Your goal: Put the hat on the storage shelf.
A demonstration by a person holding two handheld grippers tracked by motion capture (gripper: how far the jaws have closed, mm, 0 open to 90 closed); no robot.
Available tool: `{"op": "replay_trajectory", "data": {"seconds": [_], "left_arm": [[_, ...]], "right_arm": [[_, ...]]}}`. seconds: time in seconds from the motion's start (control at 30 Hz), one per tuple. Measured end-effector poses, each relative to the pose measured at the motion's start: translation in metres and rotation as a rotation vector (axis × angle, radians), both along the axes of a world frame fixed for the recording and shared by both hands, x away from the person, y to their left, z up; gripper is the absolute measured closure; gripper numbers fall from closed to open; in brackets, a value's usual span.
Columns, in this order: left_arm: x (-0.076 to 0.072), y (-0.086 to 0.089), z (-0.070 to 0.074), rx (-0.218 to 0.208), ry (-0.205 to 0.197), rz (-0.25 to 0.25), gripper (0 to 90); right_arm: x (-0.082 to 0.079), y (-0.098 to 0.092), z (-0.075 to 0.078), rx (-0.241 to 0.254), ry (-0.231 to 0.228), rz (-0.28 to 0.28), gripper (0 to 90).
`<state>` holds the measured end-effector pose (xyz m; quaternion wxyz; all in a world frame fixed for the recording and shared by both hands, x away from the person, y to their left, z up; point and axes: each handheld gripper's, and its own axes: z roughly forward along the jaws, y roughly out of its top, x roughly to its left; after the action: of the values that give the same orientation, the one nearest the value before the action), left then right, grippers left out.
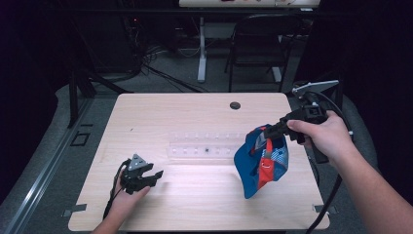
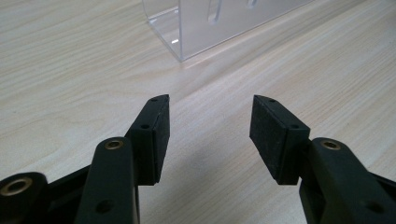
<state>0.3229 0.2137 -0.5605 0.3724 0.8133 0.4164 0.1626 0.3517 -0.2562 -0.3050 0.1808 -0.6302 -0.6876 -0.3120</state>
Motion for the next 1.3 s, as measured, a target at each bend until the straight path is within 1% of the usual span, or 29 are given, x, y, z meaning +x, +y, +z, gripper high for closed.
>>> {"op": "replay_trajectory", "data": {"seconds": [0.13,0.17,0.2,0.23,0.27,0.33,0.37,0.4,0.43,0.47,0.53,0.57,0.63,0.73,0.77,0.83,1.03,1.1,1.17,1.3], "left_arm": [[0.000,0.000,0.000,-0.004,0.000,0.003,48.3],[0.000,0.000,0.000,-0.004,0.000,0.003,48.3],[0.000,0.000,0.000,-0.004,0.000,0.003,48.3],[0.000,0.000,0.000,-0.004,-0.003,0.004,48.3],[0.000,0.000,0.000,-0.004,-0.004,0.005,48.3],[0.000,0.000,0.000,-0.003,-0.004,0.003,48.3],[0.000,0.000,0.000,-0.003,-0.005,0.003,48.3],[0.000,0.000,0.000,-0.005,0.001,0.001,48.3],[0.000,0.000,-0.001,-0.006,-0.004,0.006,48.3],[0.000,0.000,0.000,-0.004,0.001,0.002,48.3],[0.000,0.001,0.000,-0.001,0.008,-0.005,48.2],[0.000,0.001,0.000,-0.002,0.009,-0.005,48.2],[0.000,0.000,0.000,-0.008,0.005,0.000,48.2],[-0.001,-0.001,0.000,-0.001,0.008,-0.011,48.1],[-0.001,-0.002,0.000,0.003,0.008,-0.017,48.1],[-0.001,-0.003,-0.001,0.001,0.010,-0.016,48.1],[-0.001,-0.005,-0.001,0.008,0.014,-0.024,48.0],[-0.001,-0.005,-0.002,0.006,0.012,-0.022,47.9],[-0.001,-0.005,-0.002,0.003,0.013,-0.020,47.9],[-0.001,-0.005,-0.002,0.005,0.014,-0.023,47.9]], "right_arm": [[0.002,0.000,0.004,0.027,-0.020,-0.018,77.7],[0.002,-0.001,0.004,0.034,-0.027,-0.014,77.7],[0.003,-0.001,0.006,0.039,-0.021,-0.007,77.7],[0.004,0.000,0.006,0.046,-0.031,-0.012,77.7],[0.005,0.000,0.007,0.055,-0.034,-0.004,77.7],[0.007,0.005,0.008,0.074,-0.044,-0.013,77.7],[0.007,0.005,0.010,0.074,-0.035,-0.002,77.7],[0.008,0.007,0.010,0.082,-0.042,0.003,77.7],[0.009,0.009,0.011,0.088,-0.045,0.004,77.7],[0.010,0.011,0.011,0.094,-0.056,0.002,77.7],[0.011,0.013,0.012,0.100,-0.048,0.015,77.7],[0.012,0.014,0.013,0.097,-0.052,0.016,77.7],[0.014,0.017,0.015,0.109,-0.051,0.010,77.7],[0.017,0.019,0.016,0.113,-0.061,0.021,77.7],[0.018,0.020,0.016,0.122,-0.062,0.011,77.7],[0.020,0.020,0.018,0.123,-0.071,0.015,77.7],[0.026,0.024,0.020,0.146,-0.090,0.001,77.7],[0.028,0.025,0.020,0.147,-0.093,0.009,77.7],[0.031,0.027,0.020,0.153,-0.095,-0.004,77.7],[0.037,0.033,0.023,0.159,-0.097,-0.008,77.7]]}}
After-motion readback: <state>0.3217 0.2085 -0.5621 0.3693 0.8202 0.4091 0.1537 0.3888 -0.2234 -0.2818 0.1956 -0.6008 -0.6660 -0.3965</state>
